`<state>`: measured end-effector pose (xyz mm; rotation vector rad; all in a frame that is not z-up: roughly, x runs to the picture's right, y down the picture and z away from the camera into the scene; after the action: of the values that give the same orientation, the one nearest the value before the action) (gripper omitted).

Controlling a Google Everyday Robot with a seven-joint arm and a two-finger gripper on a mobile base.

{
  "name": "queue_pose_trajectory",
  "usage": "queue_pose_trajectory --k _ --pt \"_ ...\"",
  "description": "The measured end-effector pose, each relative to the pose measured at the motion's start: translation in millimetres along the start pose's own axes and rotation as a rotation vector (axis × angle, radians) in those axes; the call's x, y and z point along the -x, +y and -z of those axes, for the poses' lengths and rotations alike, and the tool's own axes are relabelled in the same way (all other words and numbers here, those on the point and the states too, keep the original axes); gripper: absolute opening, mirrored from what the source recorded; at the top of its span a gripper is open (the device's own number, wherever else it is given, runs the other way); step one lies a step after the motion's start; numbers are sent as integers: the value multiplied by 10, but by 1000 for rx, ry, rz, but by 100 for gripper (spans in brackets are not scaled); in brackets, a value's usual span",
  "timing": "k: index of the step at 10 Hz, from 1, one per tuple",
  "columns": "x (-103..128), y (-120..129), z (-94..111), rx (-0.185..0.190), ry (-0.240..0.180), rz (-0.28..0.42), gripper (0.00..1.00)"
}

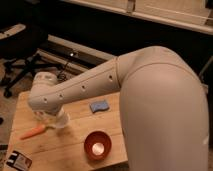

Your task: Place the ceramic cup over the eraser

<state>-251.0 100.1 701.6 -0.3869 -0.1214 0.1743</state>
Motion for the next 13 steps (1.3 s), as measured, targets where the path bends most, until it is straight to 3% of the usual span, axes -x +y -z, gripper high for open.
queue_pose_trajectory --k 4,9,13 --pt "259 272 301 0 -37 74 4" --pt "661 520 535 17 -149 188 4" --pt "861 823 724 37 -204 320 4"
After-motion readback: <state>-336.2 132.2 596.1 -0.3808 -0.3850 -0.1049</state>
